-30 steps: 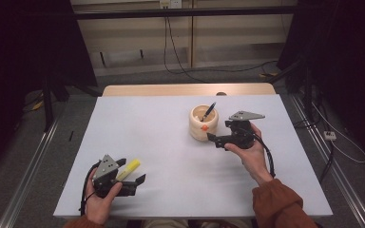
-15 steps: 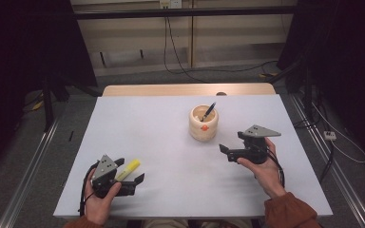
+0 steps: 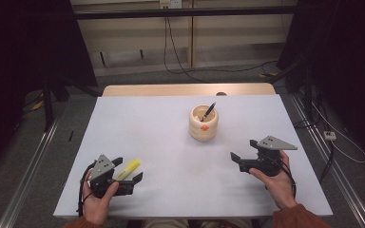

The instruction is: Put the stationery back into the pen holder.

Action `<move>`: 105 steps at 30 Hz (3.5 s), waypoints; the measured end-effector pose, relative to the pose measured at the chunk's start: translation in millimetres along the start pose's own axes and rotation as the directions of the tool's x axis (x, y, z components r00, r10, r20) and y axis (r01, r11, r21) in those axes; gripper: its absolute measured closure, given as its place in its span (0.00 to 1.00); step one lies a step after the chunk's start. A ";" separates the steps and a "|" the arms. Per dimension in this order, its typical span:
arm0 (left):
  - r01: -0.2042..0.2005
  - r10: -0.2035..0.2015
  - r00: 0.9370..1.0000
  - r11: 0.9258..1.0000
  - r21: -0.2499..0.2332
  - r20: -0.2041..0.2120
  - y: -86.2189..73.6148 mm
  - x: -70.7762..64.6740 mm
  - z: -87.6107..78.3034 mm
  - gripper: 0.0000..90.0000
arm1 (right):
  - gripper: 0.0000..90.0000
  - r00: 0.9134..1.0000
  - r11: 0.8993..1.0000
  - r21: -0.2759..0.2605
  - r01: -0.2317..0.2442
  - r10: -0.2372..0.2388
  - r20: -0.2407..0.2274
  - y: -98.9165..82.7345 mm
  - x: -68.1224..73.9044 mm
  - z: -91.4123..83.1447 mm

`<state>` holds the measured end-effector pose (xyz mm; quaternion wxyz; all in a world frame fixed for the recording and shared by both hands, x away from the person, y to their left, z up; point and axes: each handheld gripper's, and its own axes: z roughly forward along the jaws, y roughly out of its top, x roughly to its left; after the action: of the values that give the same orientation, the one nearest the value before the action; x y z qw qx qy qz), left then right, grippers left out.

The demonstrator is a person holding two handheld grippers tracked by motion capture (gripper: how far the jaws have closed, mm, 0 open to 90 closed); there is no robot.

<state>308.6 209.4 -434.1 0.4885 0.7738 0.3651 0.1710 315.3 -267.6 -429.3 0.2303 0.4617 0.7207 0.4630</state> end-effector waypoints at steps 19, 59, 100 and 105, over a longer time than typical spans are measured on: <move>0.006 -0.006 1.000 1.000 -0.026 -0.005 15.2 7.3 -14.4 0.06 | 0.08 0.999 1.000 -0.006 -0.022 0.023 0.047 -27.2 -9.9 -31.8; -0.058 0.061 0.998 0.946 0.320 0.000 67.8 45.0 29.5 0.15 | 0.06 0.999 0.999 -0.004 -0.038 0.038 0.023 -36.0 -9.0 -29.9; -0.016 0.043 0.999 0.781 0.624 -0.028 35.3 42.0 54.9 0.53 | 0.07 1.000 1.000 0.016 -0.006 0.006 0.014 -37.1 -8.3 -28.9; 0.002 0.035 0.998 0.771 0.637 -0.046 37.0 41.8 56.6 0.55 | 0.07 1.000 1.000 0.016 -0.012 0.012 0.015 -37.3 -8.4 -29.4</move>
<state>386.7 194.7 -431.6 0.1859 0.8916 0.4080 0.0627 280.0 -293.7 -449.2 0.2293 0.4712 0.7198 0.4552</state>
